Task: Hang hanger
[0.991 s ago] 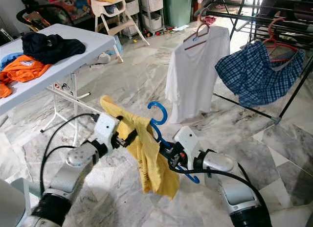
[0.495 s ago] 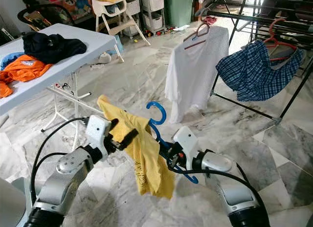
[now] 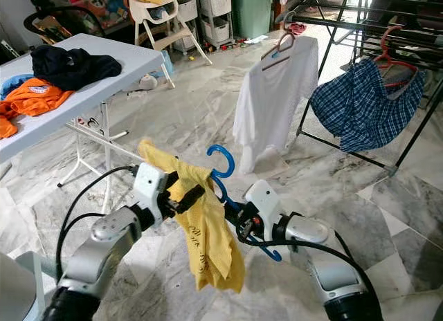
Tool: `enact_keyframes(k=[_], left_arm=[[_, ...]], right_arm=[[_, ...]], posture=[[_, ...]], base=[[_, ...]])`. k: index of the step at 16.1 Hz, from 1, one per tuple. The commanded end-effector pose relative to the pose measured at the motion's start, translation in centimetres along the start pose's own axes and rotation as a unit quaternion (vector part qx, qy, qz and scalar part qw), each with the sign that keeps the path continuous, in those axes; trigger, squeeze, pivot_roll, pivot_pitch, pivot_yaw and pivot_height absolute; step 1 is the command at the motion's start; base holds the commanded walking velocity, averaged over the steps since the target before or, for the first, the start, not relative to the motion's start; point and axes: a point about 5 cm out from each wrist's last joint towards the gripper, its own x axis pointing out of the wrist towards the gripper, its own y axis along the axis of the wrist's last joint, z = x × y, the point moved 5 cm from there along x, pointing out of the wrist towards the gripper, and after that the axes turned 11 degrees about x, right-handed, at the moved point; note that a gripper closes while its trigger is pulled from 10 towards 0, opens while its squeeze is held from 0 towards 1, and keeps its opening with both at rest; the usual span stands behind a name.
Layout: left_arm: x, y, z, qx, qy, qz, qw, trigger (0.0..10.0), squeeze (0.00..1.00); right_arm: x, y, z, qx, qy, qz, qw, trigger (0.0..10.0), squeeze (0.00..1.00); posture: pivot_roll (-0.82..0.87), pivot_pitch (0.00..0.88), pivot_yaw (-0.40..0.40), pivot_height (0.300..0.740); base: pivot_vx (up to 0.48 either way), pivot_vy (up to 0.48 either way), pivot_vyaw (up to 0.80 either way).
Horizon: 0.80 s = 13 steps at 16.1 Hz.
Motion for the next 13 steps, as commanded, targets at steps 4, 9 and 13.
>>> enact_keyframes(k=[4, 9, 13], left_arm=[[0.3, 0.4, -0.6, -0.004, 0.009, 0.006, 1.0, 0.0, 0.0], [0.3, 0.1, -1.1, -0.017, 0.017, 0.004, 1.0, 0.0, 0.0], [0.3, -0.1, -1.7, -0.022, 0.028, 0.004, 0.999, 0.0, 0.0]], right_arm=[[0.6, 1.6, -1.4, -0.02, 0.028, 0.025, 0.999, 10.0, 0.0], [0.6, 1.6, -1.4, -0.02, 0.028, 0.025, 0.999, 10.0, 0.0], [0.7, 1.6, -1.5, -0.021, 0.029, 0.025, 0.999, 10.0, 0.0]], posture=[[-0.12, 0.022, 0.168, 0.74], [-0.12, 0.022, 0.169, 0.74], [-0.12, 0.019, 0.169, 0.74]], base=[[0.0, 0.0, 0.0], [0.0, 0.0, 0.0], [0.0, 0.0, 0.0]])
